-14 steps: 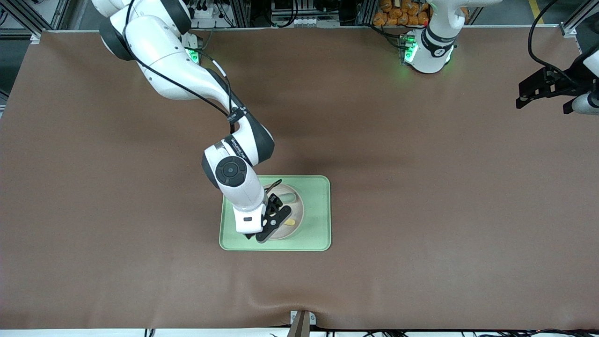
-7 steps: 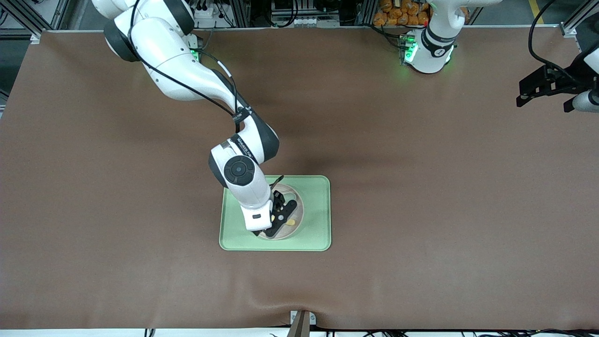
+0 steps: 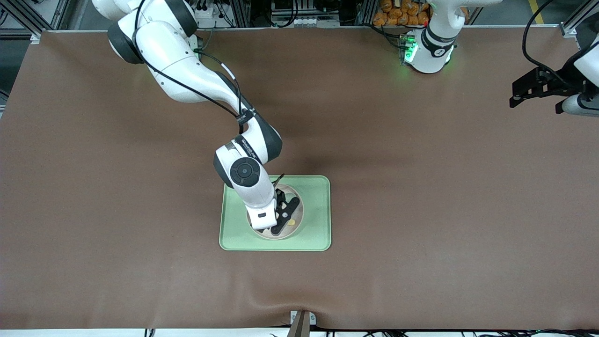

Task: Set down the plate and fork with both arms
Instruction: 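Position the right gripper above the yellow fork on the plate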

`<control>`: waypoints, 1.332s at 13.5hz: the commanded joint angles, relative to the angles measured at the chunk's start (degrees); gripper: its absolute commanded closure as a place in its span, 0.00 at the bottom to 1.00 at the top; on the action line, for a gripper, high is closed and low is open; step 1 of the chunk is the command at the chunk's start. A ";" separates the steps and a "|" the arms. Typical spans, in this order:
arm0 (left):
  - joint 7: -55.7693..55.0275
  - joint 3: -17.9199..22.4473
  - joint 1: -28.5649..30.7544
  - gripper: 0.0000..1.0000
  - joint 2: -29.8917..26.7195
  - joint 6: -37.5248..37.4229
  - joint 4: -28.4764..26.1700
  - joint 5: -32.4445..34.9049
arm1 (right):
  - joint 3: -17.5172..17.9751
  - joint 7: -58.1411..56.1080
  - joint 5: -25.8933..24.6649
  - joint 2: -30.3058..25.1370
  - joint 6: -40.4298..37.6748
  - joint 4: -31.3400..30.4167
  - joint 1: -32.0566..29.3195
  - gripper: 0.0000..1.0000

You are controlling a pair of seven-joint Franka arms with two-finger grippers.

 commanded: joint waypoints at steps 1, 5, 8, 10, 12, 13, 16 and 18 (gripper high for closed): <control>0.13 0.28 0.22 0.00 -0.50 -0.34 -0.13 -0.68 | -0.22 -1.17 -1.26 1.91 -0.12 2.04 0.32 0.27; 0.13 0.28 0.05 0.00 -0.50 -0.34 -0.04 -0.59 | -0.22 -2.58 -1.35 2.26 0.05 2.04 0.50 0.34; 0.13 0.28 -0.04 0.00 -0.50 -0.34 -0.13 -0.59 | -0.13 -2.31 -1.26 2.79 0.40 2.13 0.76 0.33; 0.13 0.19 -0.21 0.00 -0.50 -0.34 -0.04 -0.59 | -0.22 -2.22 -1.26 3.40 1.19 2.13 0.85 0.33; 0.22 0.19 -0.21 0.00 -0.50 -0.34 -0.04 -0.68 | -0.22 -2.22 -1.35 3.49 1.37 2.13 0.85 0.28; 0.22 0.19 -0.21 0.00 -0.50 -0.34 -0.04 -0.59 | -0.22 -2.14 -1.35 3.58 1.46 2.13 0.85 0.27; 0.22 0.28 0.14 0.00 -0.50 -0.34 -0.04 -0.59 | -0.22 -2.14 -1.35 3.93 1.81 2.04 1.02 0.30; 0.13 0.45 0.40 0.00 -0.50 -0.25 -0.04 -0.51 | -0.22 -2.05 -1.35 4.19 1.81 2.04 1.11 0.31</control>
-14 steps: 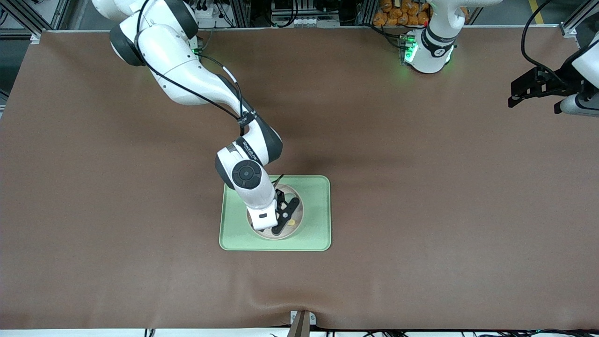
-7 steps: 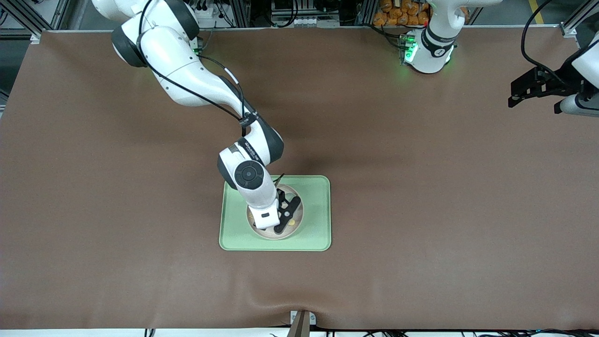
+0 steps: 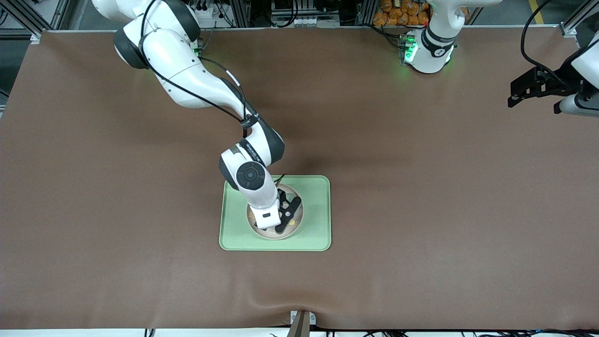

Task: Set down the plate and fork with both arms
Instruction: 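Lower the right gripper and grasp the yellow fork's handle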

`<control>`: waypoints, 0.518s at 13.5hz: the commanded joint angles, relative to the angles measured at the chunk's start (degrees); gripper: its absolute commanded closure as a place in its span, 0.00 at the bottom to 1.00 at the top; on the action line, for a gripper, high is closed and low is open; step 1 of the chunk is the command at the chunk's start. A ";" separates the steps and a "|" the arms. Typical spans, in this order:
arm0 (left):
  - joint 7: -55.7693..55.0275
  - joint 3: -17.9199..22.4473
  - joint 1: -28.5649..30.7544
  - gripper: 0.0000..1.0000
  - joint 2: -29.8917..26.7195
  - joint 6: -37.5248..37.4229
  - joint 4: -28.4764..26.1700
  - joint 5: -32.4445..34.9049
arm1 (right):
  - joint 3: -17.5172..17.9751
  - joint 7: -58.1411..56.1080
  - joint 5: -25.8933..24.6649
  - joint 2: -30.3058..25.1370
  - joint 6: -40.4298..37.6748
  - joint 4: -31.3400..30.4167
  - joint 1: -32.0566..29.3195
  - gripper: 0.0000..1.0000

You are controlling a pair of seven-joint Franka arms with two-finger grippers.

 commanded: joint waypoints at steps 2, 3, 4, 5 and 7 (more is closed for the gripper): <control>0.13 0.48 0.34 0.00 -0.50 -0.26 -0.04 -0.41 | -0.22 -0.64 -1.29 1.74 0.88 2.02 0.81 0.36; 0.05 0.48 0.34 0.00 -0.41 -0.26 -0.04 -0.24 | -0.22 -0.64 -1.38 1.74 0.88 2.02 0.90 0.47; 0.04 0.56 0.42 0.00 -0.41 -0.26 -0.04 -0.15 | -0.22 -0.64 -1.29 1.74 0.88 2.02 0.90 0.49; 0.04 0.65 0.51 0.00 -0.41 -0.26 -0.04 -0.15 | -0.22 -0.64 -1.29 1.74 0.88 2.02 0.90 0.57; -0.04 0.65 0.77 0.00 -0.41 -0.26 -0.04 -0.32 | -0.22 0.14 -1.20 1.74 0.71 2.02 0.90 0.89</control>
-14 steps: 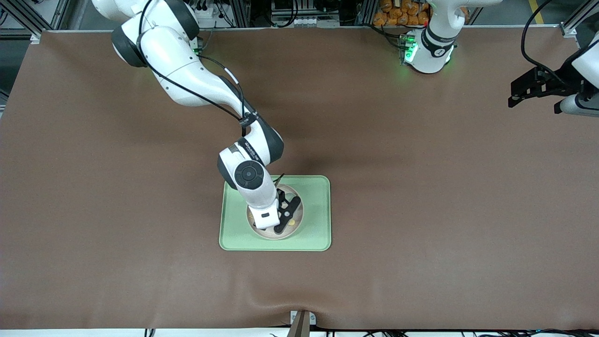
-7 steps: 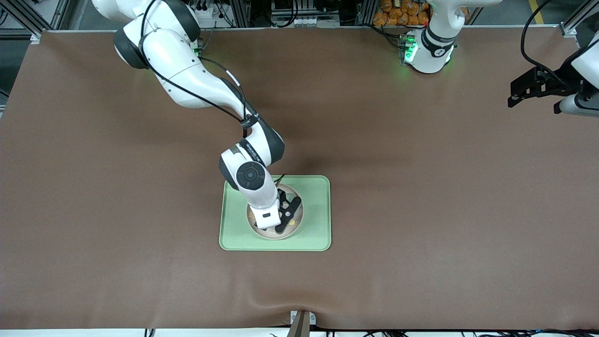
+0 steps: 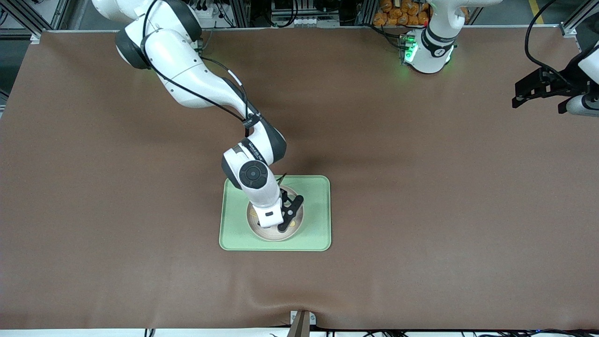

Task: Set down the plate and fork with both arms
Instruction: 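Lower the right gripper and grasp the yellow fork's handle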

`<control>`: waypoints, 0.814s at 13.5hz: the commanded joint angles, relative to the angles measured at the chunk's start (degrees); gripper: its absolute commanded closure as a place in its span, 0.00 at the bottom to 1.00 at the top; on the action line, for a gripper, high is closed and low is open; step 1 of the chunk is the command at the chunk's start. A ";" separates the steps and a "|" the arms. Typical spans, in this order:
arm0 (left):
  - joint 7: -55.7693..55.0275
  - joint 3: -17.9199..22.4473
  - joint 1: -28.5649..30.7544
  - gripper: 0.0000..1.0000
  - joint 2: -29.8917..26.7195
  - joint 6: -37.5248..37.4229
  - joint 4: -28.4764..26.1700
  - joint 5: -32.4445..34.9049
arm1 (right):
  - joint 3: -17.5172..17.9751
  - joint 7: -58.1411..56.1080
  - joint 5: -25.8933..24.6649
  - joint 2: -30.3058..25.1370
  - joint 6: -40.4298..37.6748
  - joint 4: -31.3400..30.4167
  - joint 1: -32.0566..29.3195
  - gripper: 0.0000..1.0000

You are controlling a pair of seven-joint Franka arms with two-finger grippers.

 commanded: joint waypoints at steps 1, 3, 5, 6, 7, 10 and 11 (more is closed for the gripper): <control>-0.04 0.03 0.44 0.00 -0.50 -0.26 -0.04 -0.33 | -0.31 0.58 -1.14 1.60 0.60 1.85 0.44 0.92; -0.04 0.03 0.44 0.00 -0.50 -0.26 -0.04 -0.33 | -0.31 1.11 -0.97 1.51 0.34 1.85 0.44 1.00; -0.04 0.03 0.44 0.00 -0.50 -0.26 -0.04 -0.41 | -0.14 1.20 -0.71 1.25 -0.10 1.93 0.44 1.00; 0.13 0.03 0.44 0.00 -0.50 -0.26 -0.04 -0.41 | -0.14 1.55 -0.62 1.16 -0.27 2.02 0.44 1.00; 0.13 0.03 0.44 0.00 -0.50 -0.34 -0.04 -0.41 | -0.05 1.72 -0.62 0.90 -0.36 1.93 0.44 1.00; 0.22 -0.06 0.44 0.00 -0.68 -0.26 -0.04 -0.50 | 0.04 1.81 -0.53 0.46 -1.07 2.20 0.35 1.00; 0.22 -0.06 0.35 0.00 -0.68 -0.26 -0.04 -0.50 | 0.04 1.73 -0.53 0.28 -1.33 2.28 0.35 1.00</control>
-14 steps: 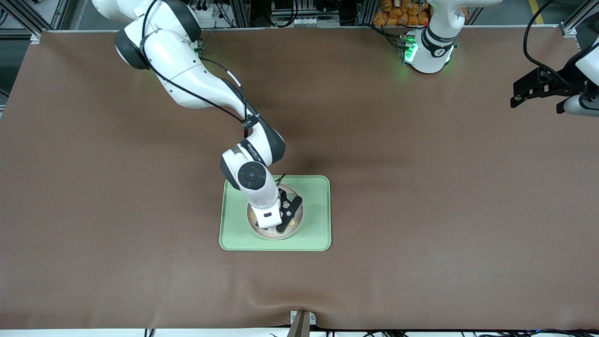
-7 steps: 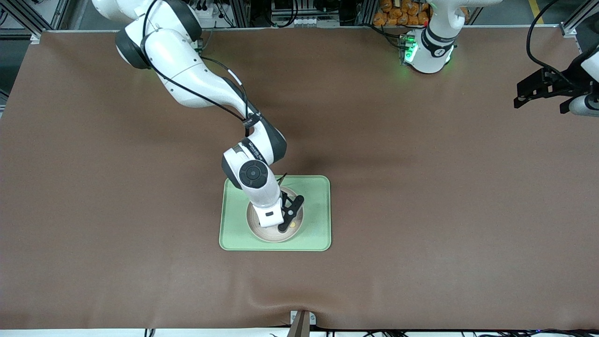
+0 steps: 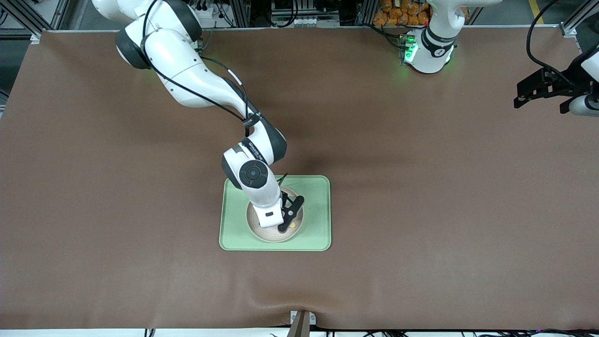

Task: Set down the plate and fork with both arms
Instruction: 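Lower the right gripper and grasp the yellow fork's handle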

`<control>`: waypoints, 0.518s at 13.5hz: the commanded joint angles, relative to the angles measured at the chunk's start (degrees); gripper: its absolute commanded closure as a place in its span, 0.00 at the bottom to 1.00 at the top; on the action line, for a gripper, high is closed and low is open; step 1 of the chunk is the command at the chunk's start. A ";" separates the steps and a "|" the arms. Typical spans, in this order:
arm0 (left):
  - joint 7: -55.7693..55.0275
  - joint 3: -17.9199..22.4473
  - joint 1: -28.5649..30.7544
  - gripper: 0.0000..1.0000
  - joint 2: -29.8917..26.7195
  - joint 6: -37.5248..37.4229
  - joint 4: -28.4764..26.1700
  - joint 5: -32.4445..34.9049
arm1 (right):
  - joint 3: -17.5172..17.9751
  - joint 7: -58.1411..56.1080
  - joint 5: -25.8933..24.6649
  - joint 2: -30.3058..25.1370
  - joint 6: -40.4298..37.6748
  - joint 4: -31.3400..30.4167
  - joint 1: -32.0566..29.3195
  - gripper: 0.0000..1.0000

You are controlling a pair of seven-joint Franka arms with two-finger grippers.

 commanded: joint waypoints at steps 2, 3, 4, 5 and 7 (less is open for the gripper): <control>0.22 0.00 0.27 0.00 -0.68 -0.34 -0.04 -0.41 | 0.21 0.99 -0.53 -0.08 -1.61 1.63 0.14 1.00; 0.31 0.00 0.27 0.00 -0.68 -0.26 -0.04 -0.50 | 0.29 0.99 -0.44 -0.08 -1.61 1.63 0.14 1.00; 0.31 0.00 0.27 0.00 -0.68 -0.34 -0.04 -0.41 | 0.30 0.99 -0.53 -0.17 -1.61 1.63 0.14 1.00; 0.22 -0.09 0.27 0.00 -0.68 -0.34 -0.04 -0.41 | 0.30 0.99 -0.44 -0.17 -1.61 1.72 0.14 1.00; 0.22 -0.09 0.18 0.00 -0.68 -0.34 -0.04 -0.41 | 0.38 0.99 -0.44 -0.35 -2.22 1.72 0.22 1.00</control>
